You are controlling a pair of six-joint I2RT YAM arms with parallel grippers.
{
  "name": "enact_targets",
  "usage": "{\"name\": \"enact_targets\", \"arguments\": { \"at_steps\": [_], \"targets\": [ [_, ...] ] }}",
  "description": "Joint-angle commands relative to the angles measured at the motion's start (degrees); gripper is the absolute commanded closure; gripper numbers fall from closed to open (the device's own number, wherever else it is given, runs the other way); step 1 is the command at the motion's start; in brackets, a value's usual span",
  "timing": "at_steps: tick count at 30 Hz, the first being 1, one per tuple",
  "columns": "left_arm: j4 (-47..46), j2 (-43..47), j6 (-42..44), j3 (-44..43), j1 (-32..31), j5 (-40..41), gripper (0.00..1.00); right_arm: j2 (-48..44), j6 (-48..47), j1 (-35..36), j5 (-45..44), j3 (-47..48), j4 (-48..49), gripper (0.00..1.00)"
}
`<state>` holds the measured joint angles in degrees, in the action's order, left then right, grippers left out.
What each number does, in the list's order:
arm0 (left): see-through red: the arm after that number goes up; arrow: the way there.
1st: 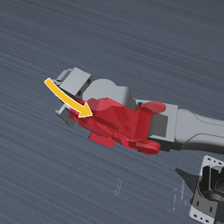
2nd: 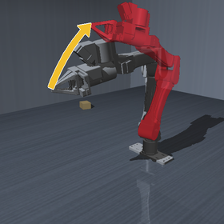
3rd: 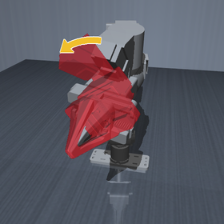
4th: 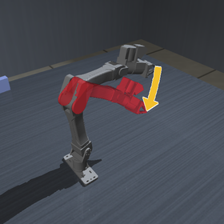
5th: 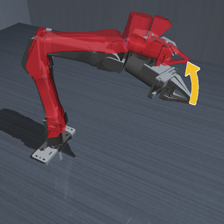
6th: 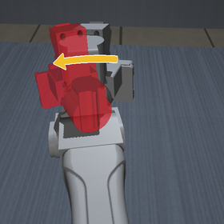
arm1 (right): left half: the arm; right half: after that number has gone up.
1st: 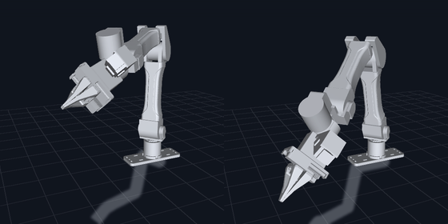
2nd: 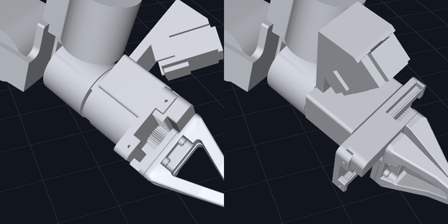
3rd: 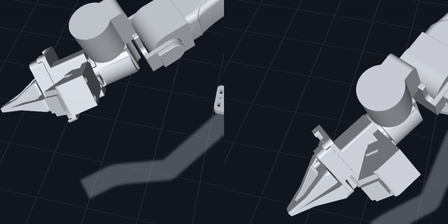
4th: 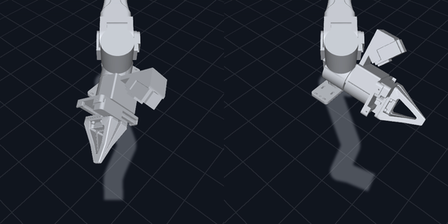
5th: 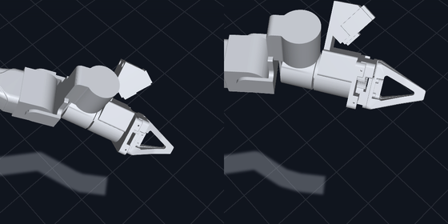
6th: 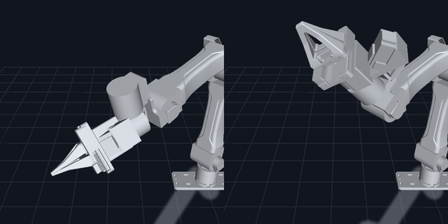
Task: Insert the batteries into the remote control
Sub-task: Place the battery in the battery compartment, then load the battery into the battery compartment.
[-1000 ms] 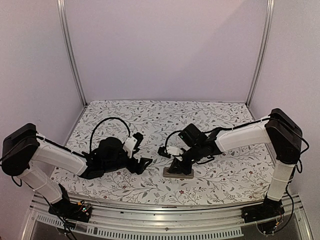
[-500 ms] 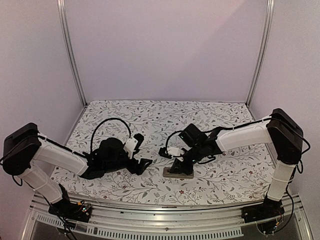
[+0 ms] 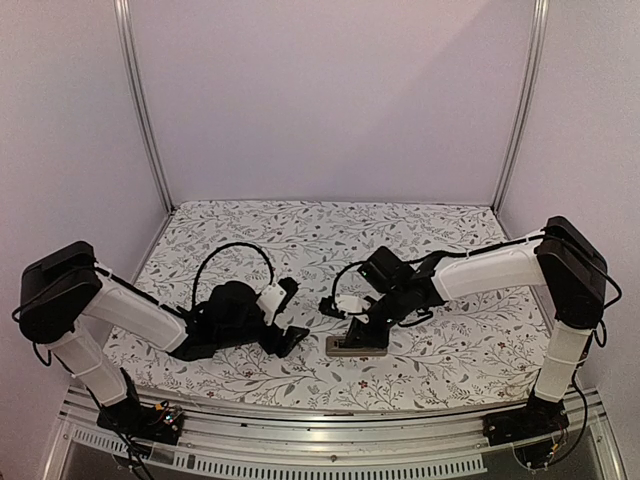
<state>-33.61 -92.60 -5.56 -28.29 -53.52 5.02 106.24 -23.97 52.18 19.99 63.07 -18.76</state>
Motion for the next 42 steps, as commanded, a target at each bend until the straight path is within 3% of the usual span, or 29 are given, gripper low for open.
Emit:
{"name": "enact_targets", "arguments": {
  "at_steps": [1,14,20,42],
  "targets": [
    [-1.37,-0.26,1.59,-1.24,-0.64,0.38,0.13,0.19,-0.58,0.67,0.18,1.79,-4.53,0.82],
    [-1.29,-0.57,1.68,-1.14,-0.85,0.34,0.13,-1.46,-0.04,0.73,3.78,3.4,-4.6,0.82],
    [-1.27,-0.64,1.78,-1.16,-0.95,0.29,0.13,-1.56,0.94,0.73,1.28,3.64,-5.08,0.87],
    [-0.39,-0.78,2.03,-1.47,-1.15,0.62,0.13,0.08,-1.73,0.73,0.97,2.16,-5.74,0.92]
  ]
}}
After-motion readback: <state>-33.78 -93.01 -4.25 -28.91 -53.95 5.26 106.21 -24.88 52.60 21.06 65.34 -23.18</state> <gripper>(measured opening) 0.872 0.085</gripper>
